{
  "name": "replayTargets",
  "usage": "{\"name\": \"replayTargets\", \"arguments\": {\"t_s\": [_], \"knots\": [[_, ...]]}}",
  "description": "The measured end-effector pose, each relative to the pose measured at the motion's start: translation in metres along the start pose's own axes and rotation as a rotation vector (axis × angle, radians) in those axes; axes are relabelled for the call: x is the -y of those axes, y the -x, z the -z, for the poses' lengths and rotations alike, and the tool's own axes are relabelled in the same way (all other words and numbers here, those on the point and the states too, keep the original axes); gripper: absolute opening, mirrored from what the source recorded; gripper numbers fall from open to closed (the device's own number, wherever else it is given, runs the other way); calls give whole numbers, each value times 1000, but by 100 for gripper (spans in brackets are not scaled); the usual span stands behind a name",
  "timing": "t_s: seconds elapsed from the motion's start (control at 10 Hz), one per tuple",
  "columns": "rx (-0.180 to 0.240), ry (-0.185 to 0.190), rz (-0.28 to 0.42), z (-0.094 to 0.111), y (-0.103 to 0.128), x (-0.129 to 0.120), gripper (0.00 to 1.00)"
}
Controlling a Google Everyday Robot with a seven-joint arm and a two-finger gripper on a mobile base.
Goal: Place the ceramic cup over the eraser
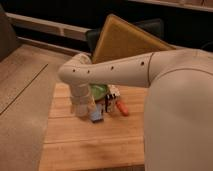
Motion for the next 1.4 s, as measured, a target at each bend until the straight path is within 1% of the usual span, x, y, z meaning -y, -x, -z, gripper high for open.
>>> {"name": "replayTargets", "arguments": {"t_s": [1.2,1.3,1.4], "knots": [[2,0,0,1,0,0,65],[3,0,1,1,0,0,65],[14,1,5,3,3,-1,65]]}}
